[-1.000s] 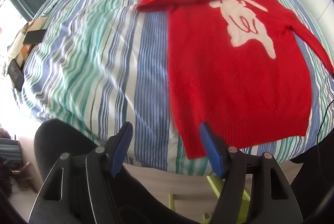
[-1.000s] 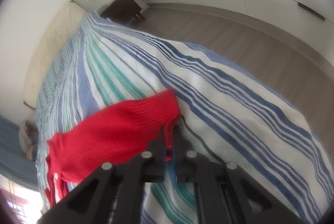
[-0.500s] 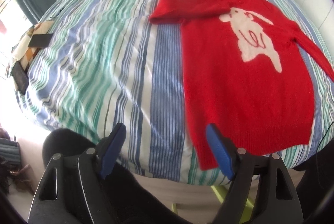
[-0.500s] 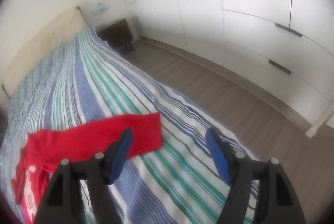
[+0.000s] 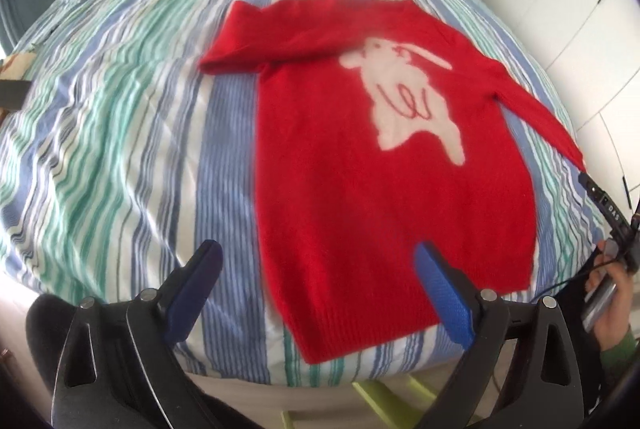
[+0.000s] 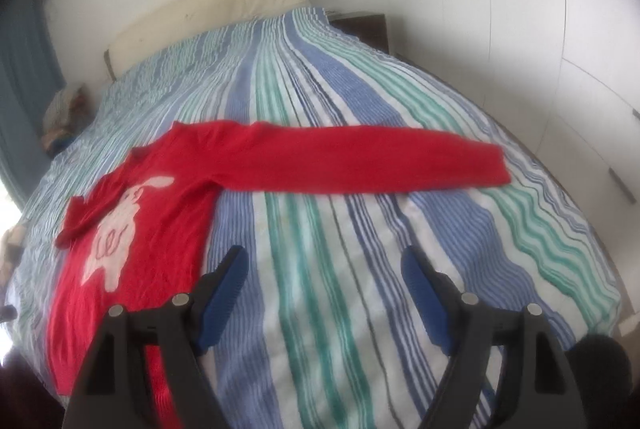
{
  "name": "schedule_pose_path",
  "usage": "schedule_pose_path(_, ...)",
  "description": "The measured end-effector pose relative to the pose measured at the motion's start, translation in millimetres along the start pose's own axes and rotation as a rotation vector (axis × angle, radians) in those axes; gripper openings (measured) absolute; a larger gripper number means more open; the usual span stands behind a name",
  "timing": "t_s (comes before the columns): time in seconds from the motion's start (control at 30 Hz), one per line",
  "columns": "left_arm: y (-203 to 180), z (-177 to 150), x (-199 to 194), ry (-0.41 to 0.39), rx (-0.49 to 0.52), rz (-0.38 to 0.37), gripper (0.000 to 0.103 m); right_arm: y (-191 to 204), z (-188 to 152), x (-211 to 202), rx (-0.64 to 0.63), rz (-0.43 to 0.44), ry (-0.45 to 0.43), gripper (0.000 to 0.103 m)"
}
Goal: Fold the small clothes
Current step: 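Pull the sleeve straight out from the body with the right gripper, release, then grasp the other sleeve cuff with the left gripper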
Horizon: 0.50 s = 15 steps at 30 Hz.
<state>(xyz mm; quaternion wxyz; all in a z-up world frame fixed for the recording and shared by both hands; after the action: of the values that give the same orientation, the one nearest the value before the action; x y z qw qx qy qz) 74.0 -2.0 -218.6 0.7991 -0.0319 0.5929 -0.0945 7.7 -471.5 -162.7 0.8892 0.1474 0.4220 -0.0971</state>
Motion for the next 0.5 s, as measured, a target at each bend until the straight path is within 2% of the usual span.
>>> schedule_pose_path(0.1, -5, -3, 10, 0.069, -0.012, -0.048, 0.097, 10, -4, 5, -0.020, 0.036, 0.022, 0.078)
schedule_pose_path(0.17, 0, 17, 7, 0.085, 0.017, -0.054, 0.097, 15, -6, 3, -0.041, 0.033, 0.018, 0.078)
schedule_pose_path(0.27, 22, 90, -24, -0.040, 0.040, -0.010, 0.097, 19, -8, 5, -0.056, 0.031, 0.023, 0.078)
schedule_pose_path(0.33, 31, 145, -35, -0.079, 0.073, -0.025, 0.098, 22, -11, 7, -0.064, 0.033, 0.026, 0.078)
schedule_pose_path(0.4, 27, 192, -29, -0.048, 0.108, -0.085, 0.098, 26, -14, 11, -0.075, 0.037, 0.036, 0.078)
schedule_pose_path(0.47, 16, 223, -5, 0.030, 0.152, -0.141, 0.098, 31, -17, 16, -0.087, 0.045, 0.052, 0.078)
schedule_pose_path(0.5, 10, 235, 9, 0.060, 0.168, -0.146, 0.097, 34, -18, 19, -0.095, 0.047, 0.059, 0.078)
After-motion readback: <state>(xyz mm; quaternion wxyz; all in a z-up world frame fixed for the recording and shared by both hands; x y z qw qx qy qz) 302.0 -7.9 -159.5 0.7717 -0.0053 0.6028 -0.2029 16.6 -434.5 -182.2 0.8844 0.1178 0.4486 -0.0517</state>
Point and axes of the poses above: each gripper's, at about its wrist camera, not at the fingertips, and x roughly the way its jaws point, y to its left, z to its top, the point moved 10 cm from there along x, roughly the way its jaws point, and after that the axes turned 6 degrees about y, right-handed, at the moved point
